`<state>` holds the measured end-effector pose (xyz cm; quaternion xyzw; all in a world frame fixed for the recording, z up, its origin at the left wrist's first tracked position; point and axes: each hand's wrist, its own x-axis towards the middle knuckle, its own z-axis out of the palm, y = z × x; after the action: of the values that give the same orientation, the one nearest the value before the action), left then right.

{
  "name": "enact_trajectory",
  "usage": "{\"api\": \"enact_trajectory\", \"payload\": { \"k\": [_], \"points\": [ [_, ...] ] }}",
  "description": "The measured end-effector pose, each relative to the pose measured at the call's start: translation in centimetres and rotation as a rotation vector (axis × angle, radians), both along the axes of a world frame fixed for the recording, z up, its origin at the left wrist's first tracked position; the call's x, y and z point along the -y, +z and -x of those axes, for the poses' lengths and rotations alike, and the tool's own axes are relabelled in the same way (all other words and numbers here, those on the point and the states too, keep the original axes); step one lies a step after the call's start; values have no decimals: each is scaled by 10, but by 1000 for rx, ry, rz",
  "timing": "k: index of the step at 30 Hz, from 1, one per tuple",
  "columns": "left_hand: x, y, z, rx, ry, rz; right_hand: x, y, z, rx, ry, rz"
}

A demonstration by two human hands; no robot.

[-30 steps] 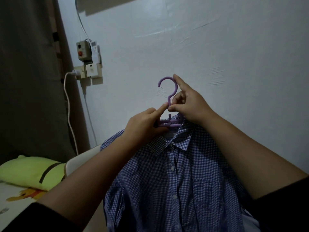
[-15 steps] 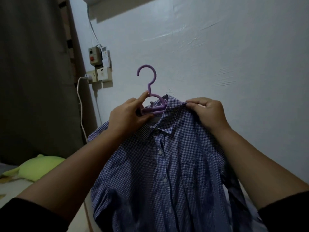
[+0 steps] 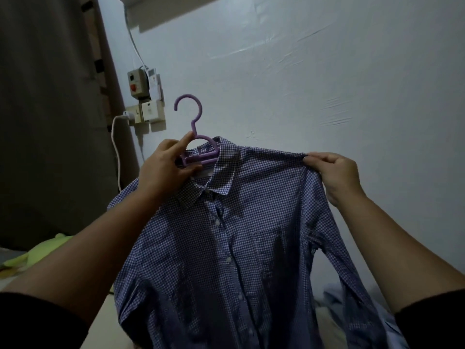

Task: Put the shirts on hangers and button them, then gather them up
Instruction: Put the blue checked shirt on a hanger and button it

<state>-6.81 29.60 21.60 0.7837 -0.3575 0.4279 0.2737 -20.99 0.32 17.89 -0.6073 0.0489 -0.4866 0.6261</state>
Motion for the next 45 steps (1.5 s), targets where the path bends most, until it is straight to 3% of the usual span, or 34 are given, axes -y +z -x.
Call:
{"api": "enact_trajectory", "payload": {
  "k": [2,7,11,14,24,31,37,45],
  "points": [
    [1,1,0,5,17,-2,-1,-2,-3,21,-34,31],
    [2,-2,-2,47,101,-24,-7,-15,-21,-166,-151,363],
    [4,-10,-9,67,157,-77,-21,-18,-47,-211,-305,613],
    [7,-17,-21,34,216,-87,-36,-24,-78,-379,-324,736],
    [-19,-48,-103,-101,403,-69,-86,-73,-196,-574,-216,879],
    [-61,-109,-194,-232,535,-69,-123,-123,-277,-683,-69,873],
    [-89,-147,-259,-340,644,-36,-151,-159,-327,-709,43,889],
    [-131,-146,-320,-425,829,-69,-182,-174,-365,-702,97,899]
  ]
}}
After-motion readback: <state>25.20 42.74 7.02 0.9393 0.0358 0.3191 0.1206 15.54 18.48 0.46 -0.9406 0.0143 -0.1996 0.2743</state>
